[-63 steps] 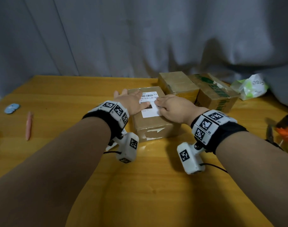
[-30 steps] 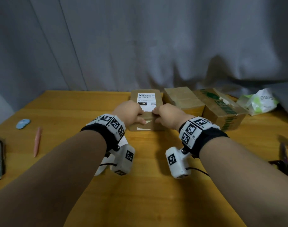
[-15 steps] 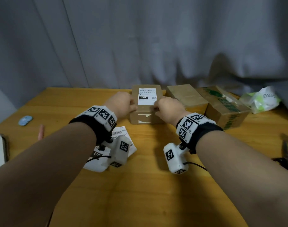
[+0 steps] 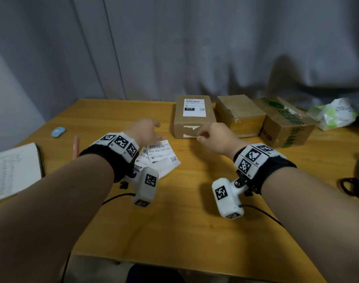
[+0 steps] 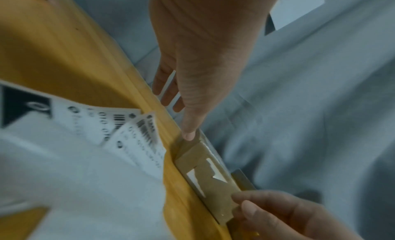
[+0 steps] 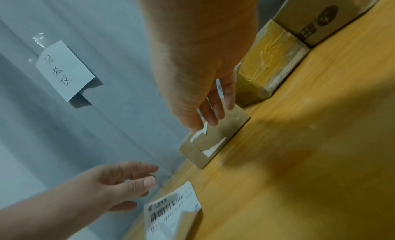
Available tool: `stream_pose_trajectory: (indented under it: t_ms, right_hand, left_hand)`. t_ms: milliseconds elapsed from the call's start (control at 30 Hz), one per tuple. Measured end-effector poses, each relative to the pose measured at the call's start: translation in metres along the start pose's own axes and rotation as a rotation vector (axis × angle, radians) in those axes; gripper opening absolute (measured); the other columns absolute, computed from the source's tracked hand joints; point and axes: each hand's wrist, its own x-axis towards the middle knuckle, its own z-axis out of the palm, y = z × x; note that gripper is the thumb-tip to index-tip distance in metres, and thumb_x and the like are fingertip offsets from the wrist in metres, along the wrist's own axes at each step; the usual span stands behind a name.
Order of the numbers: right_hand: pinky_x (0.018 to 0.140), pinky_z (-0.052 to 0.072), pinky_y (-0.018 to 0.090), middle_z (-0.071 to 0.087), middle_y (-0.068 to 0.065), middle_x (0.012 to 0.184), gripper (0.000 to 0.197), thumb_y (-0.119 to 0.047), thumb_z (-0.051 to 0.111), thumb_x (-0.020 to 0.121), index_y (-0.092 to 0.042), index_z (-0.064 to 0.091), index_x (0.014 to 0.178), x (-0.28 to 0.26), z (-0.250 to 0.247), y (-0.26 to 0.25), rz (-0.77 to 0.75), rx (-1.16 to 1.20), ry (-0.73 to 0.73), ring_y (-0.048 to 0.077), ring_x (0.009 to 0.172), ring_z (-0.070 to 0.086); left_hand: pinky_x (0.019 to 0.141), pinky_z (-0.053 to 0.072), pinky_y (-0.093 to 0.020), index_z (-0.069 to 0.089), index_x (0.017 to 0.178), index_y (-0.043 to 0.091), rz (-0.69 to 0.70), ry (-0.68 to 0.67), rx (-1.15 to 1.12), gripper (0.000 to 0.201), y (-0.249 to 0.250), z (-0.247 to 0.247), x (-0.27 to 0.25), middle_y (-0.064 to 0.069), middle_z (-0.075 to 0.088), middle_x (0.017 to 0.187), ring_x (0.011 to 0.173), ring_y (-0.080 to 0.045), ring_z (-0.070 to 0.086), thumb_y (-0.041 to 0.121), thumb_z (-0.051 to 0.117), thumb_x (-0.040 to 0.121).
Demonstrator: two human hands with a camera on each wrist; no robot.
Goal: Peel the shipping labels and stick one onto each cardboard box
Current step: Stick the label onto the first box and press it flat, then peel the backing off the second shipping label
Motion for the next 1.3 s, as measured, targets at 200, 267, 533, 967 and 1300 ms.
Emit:
stream_pose_trajectory:
  t_ms: [200, 267, 533, 967, 1300]
  right_hand:
    - [0.085, 0.049, 0.031, 0.069, 0.005, 0.103, 0.021, -0.024, 0.054, 0.092, -0.015, 0.068, 0.104, -0.004, 0.020, -0.001, 0.017, 0.031, -0.058, 0.020, 0.095, 0.061]
    - [0.082, 0.047, 0.027, 0.068, 0.005, 0.104, 0.021, -0.024, 0.054, 0.093, -0.014, 0.068, 0.105, -0.001, 0.021, -0.002, 0.010, 0.036, -0.057, 0.020, 0.095, 0.060]
    - [0.092, 0.049, 0.033, 0.068, 0.006, 0.109, 0.022, -0.022, 0.056, 0.092, -0.012, 0.067, 0.108, 0.016, 0.020, 0.002, 0.034, 0.122, -0.033, 0.022, 0.102, 0.061]
    - [0.082, 0.047, 0.028, 0.060, 0.001, 0.104, 0.042, -0.045, 0.063, 0.085, -0.016, 0.058, 0.114, 0.009, 0.036, 0.001, 0.053, 0.332, -0.031, 0.016, 0.095, 0.057]
    - [0.096, 0.043, 0.031, 0.052, 0.006, 0.123, 0.040, -0.040, 0.058, 0.089, -0.014, 0.054, 0.119, -0.011, 0.040, -0.014, 0.010, 0.193, -0.018, 0.020, 0.110, 0.052]
  left_hand:
    - [0.084, 0.050, -0.037, 0.061, 0.107, 0.003, -0.123, 0.042, -0.197, 0.032, -0.021, 0.026, -0.003, -0.014, 0.066, 0.109, 0.095, -0.027, 0.061, 0.027, 0.065, 0.086]
    - [0.068, 0.052, -0.036, 0.064, 0.090, 0.001, -0.095, 0.102, -0.338, 0.016, -0.020, 0.031, 0.000, -0.015, 0.068, 0.090, 0.075, -0.024, 0.058, 0.017, 0.063, 0.087]
    - [0.067, 0.048, -0.032, 0.053, 0.068, 0.014, -0.038, 0.244, -0.564, 0.022, -0.013, 0.015, 0.030, 0.000, 0.055, 0.061, 0.062, -0.017, 0.056, 0.014, 0.061, 0.088]
    - [0.057, 0.049, -0.032, 0.054, 0.080, 0.009, 0.035, 0.265, -0.384, 0.012, -0.008, 0.015, 0.024, -0.003, 0.057, 0.059, 0.051, -0.018, 0.057, 0.015, 0.056, 0.091]
    - [0.065, 0.044, -0.033, 0.053, 0.090, 0.007, 0.017, 0.682, -0.512, 0.013, -0.012, -0.002, -0.006, -0.003, 0.056, 0.073, 0.069, -0.020, 0.053, 0.020, 0.051, 0.092]
